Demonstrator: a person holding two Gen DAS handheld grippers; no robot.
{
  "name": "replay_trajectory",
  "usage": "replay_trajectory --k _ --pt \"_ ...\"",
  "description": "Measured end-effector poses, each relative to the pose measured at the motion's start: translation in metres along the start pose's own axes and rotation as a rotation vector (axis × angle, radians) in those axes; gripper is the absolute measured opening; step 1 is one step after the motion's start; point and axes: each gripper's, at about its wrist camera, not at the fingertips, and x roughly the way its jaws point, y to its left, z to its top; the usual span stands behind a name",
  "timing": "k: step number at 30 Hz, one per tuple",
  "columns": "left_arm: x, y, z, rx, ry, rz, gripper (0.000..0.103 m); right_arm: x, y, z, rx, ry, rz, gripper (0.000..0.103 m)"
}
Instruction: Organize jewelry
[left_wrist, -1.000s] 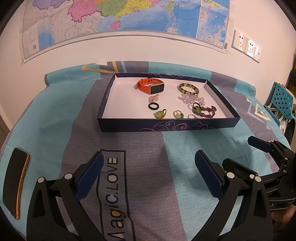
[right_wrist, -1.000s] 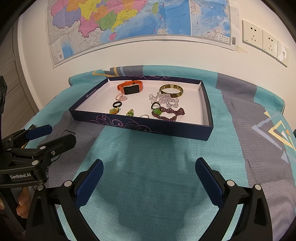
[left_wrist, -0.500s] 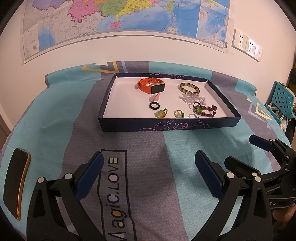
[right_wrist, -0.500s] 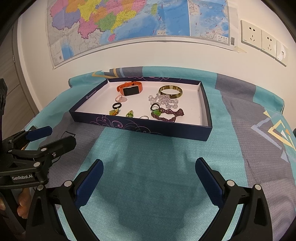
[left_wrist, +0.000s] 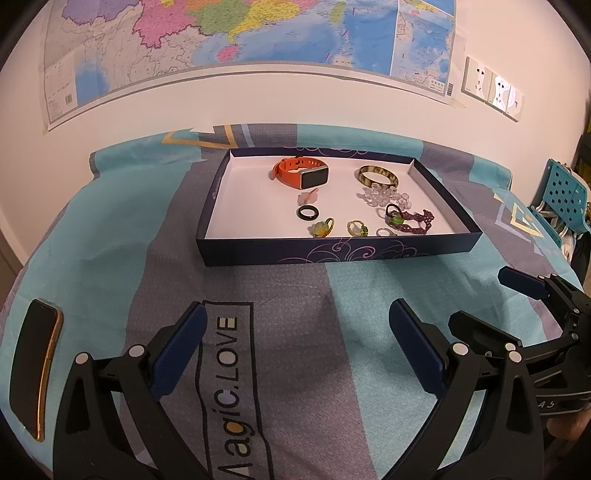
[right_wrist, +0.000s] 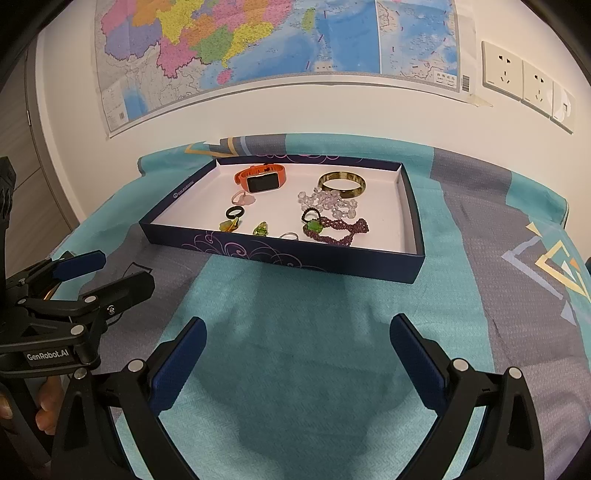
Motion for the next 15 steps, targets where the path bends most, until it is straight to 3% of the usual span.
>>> replay_trajectory --k 15 --pt "-0.0029 -0.0017 0.0005 0.013 -0.031 -0.006 0.095 -0.0009 0.0010 0.0009 0.002 -0.002 0.004 0.096"
